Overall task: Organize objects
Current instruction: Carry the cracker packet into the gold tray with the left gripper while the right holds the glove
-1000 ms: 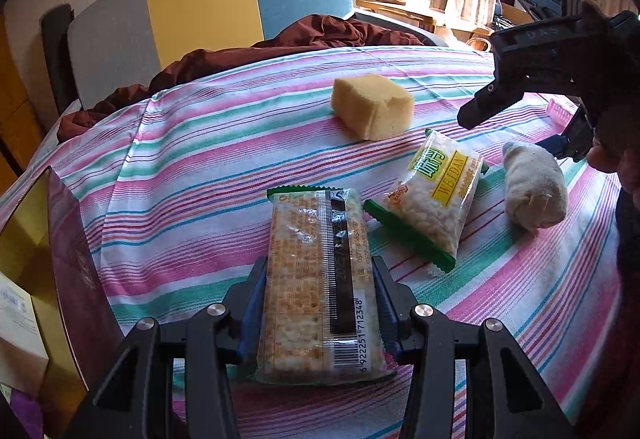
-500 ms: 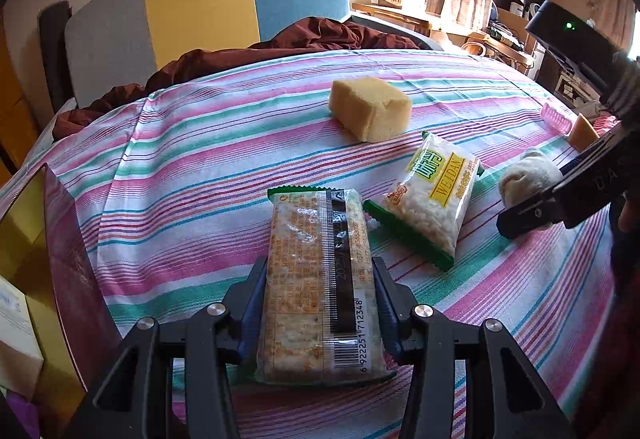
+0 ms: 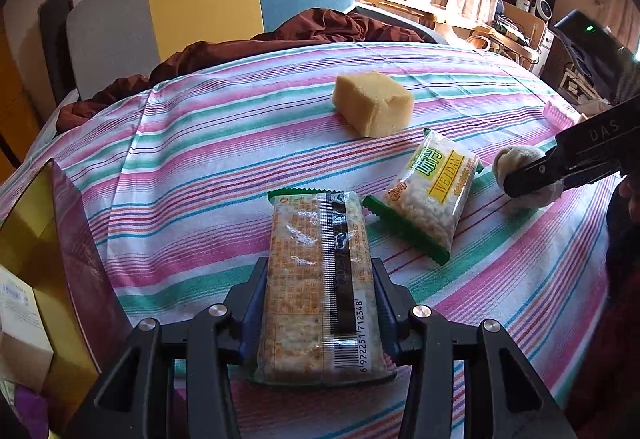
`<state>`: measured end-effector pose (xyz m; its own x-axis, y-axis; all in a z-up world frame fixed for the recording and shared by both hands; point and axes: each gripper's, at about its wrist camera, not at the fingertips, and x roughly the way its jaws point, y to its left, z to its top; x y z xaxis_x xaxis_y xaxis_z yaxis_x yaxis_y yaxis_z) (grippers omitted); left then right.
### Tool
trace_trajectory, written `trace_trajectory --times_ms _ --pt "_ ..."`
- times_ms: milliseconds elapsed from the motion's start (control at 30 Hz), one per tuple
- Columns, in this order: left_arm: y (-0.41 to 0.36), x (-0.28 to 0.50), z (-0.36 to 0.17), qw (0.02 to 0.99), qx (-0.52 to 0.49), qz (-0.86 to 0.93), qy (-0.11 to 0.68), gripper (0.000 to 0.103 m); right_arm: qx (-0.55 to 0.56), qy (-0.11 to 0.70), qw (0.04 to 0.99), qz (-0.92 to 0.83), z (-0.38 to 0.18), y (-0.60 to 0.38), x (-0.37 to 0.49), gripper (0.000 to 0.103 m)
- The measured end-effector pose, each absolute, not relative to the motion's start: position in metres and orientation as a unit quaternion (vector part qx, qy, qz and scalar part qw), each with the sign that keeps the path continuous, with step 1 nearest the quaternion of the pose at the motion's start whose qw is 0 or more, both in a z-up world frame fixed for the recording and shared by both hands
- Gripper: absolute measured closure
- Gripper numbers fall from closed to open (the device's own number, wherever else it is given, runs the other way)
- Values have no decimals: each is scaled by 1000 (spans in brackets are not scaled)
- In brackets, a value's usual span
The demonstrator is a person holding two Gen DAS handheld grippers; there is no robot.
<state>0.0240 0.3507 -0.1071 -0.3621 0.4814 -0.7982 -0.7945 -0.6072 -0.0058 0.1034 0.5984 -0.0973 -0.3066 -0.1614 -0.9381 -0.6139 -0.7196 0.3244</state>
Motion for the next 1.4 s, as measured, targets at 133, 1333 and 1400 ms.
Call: trace_trajectory --times_ms 133,1333,1400 --pt "339 36 -91 413 -389 802 186 55 -566 346 153 733 -98 599 104 32" --pt "178 -89 -40 213 -415 883 56 55 -635 218 176 720 -107 556 95 33" --pt "177 -102 -45 211 -434 875 45 55 -644 199 180 716 -108 552 93 34"
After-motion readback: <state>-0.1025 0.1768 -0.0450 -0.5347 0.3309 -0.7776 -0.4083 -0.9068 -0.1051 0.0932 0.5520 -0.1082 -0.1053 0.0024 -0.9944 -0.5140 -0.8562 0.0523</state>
